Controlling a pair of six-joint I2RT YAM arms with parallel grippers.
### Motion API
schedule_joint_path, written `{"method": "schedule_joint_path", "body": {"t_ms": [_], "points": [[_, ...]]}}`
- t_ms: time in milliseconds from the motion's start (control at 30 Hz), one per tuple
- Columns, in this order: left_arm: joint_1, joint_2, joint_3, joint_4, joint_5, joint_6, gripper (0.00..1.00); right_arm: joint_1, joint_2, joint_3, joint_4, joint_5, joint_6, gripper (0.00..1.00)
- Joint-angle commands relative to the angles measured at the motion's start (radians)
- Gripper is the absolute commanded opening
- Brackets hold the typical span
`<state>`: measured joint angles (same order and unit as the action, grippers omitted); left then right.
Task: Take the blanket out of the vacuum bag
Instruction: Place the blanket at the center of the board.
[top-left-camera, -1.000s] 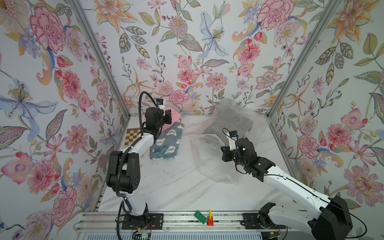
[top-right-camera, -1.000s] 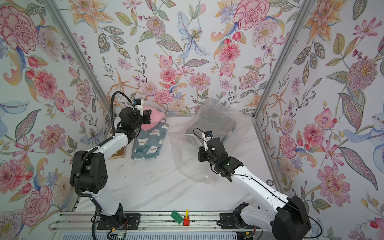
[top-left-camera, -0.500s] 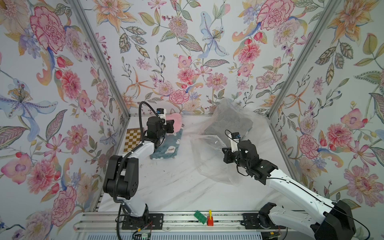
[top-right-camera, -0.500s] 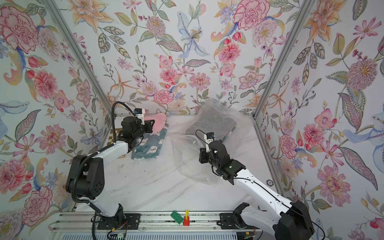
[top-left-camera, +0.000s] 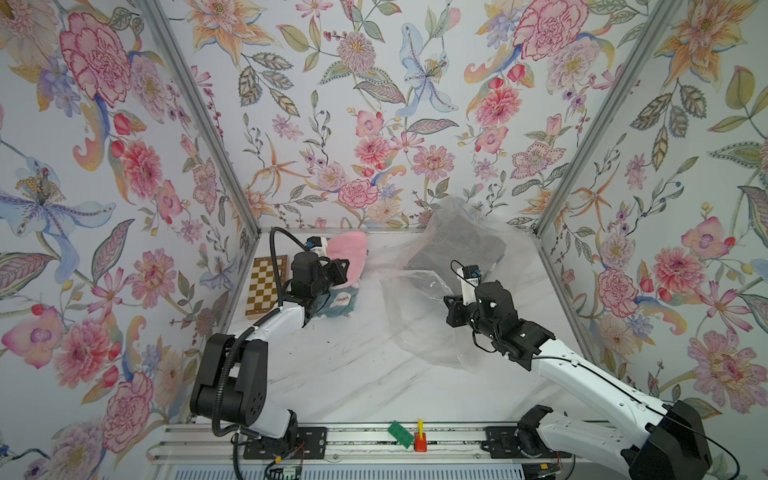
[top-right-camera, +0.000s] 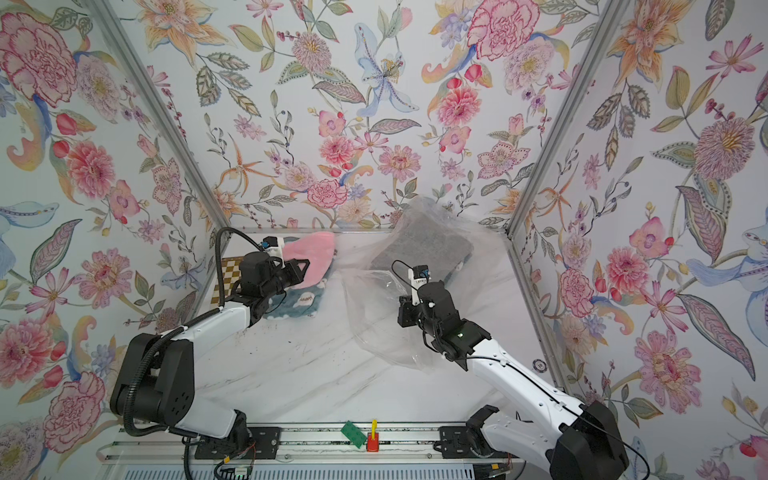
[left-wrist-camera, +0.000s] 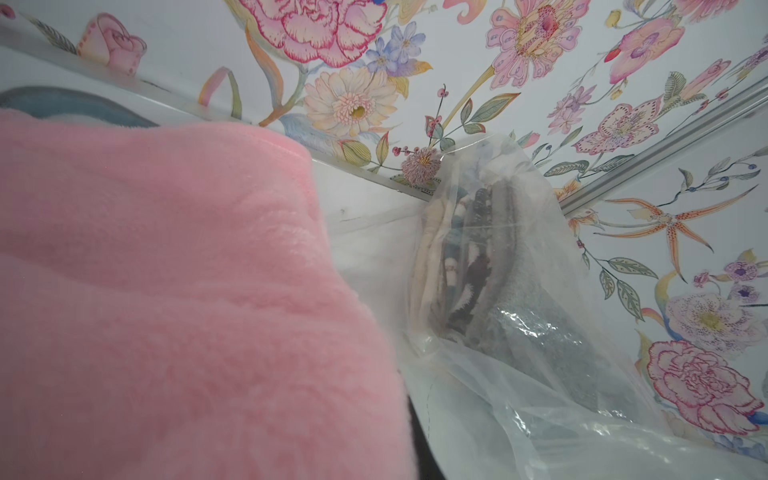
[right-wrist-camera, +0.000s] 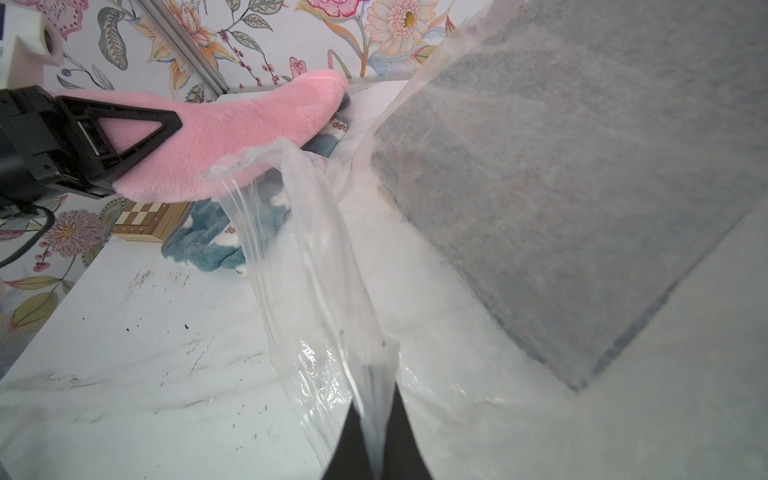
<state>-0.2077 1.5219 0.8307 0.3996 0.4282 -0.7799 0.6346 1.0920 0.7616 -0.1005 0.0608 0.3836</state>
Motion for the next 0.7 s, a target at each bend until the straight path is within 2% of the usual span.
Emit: {"method": "schedule_joint_path", "body": {"t_ms": [0,100,133,400,533,667], "points": [[-0.026,0.008,-0.052,0.101,0.128,-0.096,0.17,0.002,-0.009,-0.015,0.027,-0.002,0.02,0.0],[-0.051,0.003,-0.052,0.033,0.148,-0.082,0.29,0.002,-0.01,-0.018,0.026,-0.002,0.02,0.0],[-0.062,-0.004,-0.051,-0.001,0.133,-0.07,0.35,0.002,-0.012,-0.019,0.025,-0.001,0.019,0.0],[-0.091,-0.158,-0.067,-0.331,-0.033,0.006,0.61,0.002,-0.011,-0.025,0.026,0.0,0.02,0.0],[-0.09,-0.284,-0.069,-0.473,0.046,0.06,0.64,0.002,-0.006,-0.03,0.038,-0.004,0.025,0.0],[-0.09,-0.423,-0.021,-0.646,0.071,0.154,0.66,0.002,0.006,-0.035,0.059,-0.012,0.026,0.0]]}}
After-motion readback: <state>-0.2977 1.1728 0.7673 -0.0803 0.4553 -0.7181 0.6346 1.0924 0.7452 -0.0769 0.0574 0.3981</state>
